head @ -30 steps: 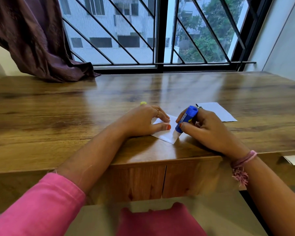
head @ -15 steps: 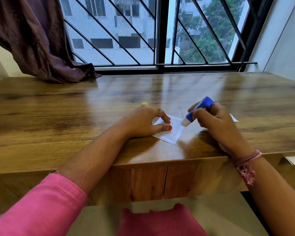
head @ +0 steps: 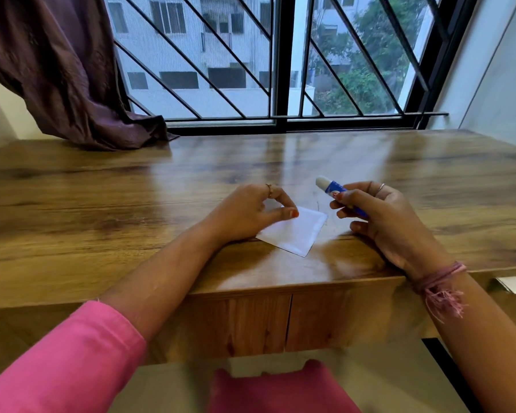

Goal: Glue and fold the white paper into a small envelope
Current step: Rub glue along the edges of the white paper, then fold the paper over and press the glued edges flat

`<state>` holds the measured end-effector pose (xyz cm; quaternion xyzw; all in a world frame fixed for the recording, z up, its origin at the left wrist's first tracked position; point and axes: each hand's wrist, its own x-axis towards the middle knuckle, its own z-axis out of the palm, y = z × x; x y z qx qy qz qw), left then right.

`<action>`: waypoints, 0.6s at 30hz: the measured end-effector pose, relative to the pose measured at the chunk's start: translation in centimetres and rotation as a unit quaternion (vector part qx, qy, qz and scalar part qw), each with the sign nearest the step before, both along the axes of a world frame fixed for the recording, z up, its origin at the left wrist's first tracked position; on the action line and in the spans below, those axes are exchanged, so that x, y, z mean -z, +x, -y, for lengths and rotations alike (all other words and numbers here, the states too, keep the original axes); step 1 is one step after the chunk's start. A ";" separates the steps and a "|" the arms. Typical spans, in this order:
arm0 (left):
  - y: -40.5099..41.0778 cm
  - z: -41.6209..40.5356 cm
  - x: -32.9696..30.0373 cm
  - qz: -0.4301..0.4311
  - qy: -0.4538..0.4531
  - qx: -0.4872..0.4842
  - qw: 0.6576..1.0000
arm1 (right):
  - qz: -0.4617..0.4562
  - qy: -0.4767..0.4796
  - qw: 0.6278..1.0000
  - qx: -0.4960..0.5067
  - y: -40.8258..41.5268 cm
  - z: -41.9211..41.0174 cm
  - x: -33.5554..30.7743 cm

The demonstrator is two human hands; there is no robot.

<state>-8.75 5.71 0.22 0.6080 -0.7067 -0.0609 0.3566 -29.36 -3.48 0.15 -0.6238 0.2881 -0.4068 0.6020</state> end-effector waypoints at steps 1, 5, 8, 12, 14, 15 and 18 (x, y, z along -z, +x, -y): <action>0.0 -0.1 -0.2 -0.025 -0.021 -0.015 0.999 | -0.003 0.001 1.000 0.002 0.0 0.0 0.0; 1.1 -0.1 -0.6 -0.134 -0.108 -0.118 0.978 | -0.016 0.005 1.000 0.000 0.0 0.0 -0.1; 2.5 0.3 -0.6 -0.115 -0.133 -0.206 0.963 | -0.028 0.005 1.000 -0.003 0.2 0.1 -0.2; 3.9 0.7 -0.5 -0.143 -0.159 -0.268 0.939 | -0.054 -0.007 0.998 -0.038 0.6 0.3 -1.1; 4.6 1.0 -0.3 -0.181 -0.149 -0.290 0.928 | -0.081 -0.035 0.994 -0.059 0.9 0.7 -1.9; 5.0 1.2 -0.2 -0.194 -0.134 -0.299 0.925 | -0.094 -0.055 0.992 -0.063 1.2 0.9 -2.4; 5.6 1.7 0.3 -0.214 -0.073 -0.314 0.922 | -0.114 -0.090 0.988 -0.059 2.7 2.2 -3.6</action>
